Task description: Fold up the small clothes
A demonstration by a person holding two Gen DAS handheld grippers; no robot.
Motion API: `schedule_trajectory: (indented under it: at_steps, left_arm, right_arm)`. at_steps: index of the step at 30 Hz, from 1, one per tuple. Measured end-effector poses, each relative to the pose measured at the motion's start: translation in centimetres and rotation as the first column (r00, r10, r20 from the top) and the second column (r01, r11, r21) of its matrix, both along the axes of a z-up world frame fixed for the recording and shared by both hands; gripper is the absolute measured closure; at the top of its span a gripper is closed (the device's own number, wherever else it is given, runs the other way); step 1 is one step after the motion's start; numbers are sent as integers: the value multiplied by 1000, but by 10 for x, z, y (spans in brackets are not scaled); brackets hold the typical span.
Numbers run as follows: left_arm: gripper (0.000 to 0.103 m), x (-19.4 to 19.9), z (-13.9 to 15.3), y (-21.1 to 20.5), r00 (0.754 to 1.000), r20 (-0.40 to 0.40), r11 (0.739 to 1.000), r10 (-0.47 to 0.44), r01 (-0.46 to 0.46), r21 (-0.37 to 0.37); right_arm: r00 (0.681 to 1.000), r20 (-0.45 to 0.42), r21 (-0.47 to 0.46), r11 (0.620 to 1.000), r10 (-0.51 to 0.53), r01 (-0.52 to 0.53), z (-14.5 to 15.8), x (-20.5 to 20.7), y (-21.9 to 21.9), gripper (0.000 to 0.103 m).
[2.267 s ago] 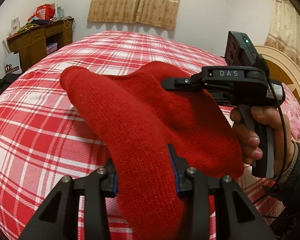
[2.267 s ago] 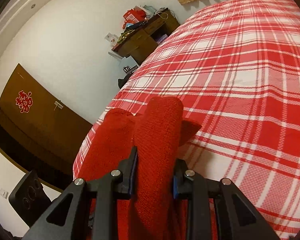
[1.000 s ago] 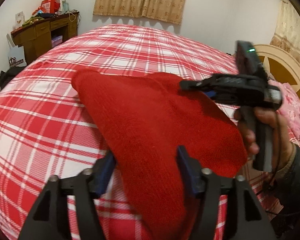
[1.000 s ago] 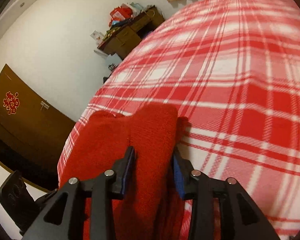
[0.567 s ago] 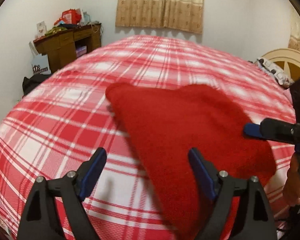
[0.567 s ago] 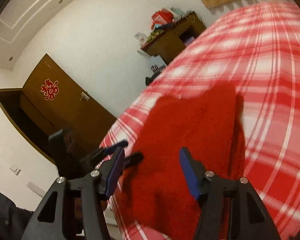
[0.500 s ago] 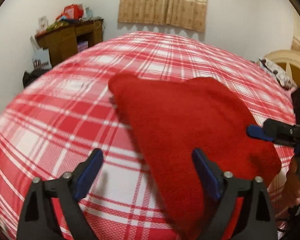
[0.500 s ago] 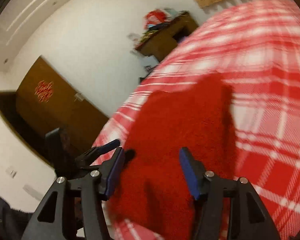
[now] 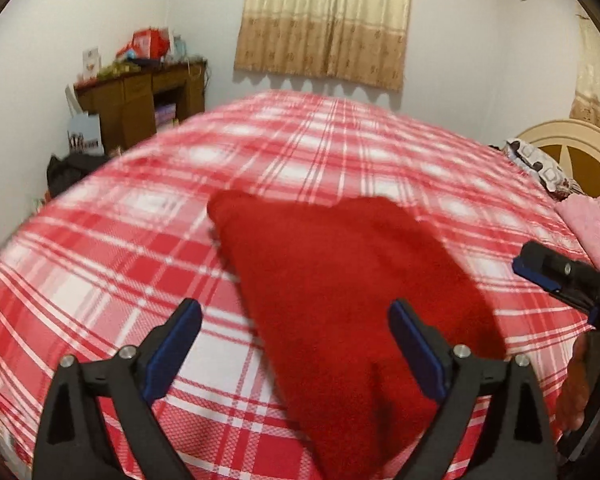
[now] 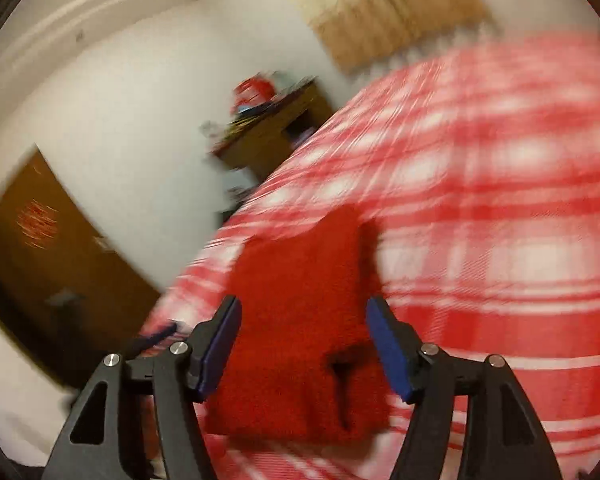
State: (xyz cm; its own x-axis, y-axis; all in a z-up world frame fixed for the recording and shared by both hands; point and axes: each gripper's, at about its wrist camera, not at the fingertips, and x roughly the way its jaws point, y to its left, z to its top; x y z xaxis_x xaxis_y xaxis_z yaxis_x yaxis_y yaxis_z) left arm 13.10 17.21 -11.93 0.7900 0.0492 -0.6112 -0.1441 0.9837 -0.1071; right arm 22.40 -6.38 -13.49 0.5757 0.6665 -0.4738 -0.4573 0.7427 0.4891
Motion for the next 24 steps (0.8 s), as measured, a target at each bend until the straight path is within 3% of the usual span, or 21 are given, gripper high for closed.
schedule_trajectory:
  at_steps: [5, 11, 24]
  left_arm:
    - [4, -7, 18, -4, 999, 47, 1000, -12, 13, -5]
    - [4, -11, 27, -10, 997, 75, 999, -34, 33, 13]
    - [4, -13, 26, -15, 996, 73, 999, -46, 45, 20]
  right_arm:
    - [988, 129, -107, 990, -83, 97, 30, -30, -4, 36]
    - [968, 234, -103, 987, -93, 120, 51, -46, -7, 27]
    - [972, 221, -108, 988, -83, 110, 45, -50, -1, 26]
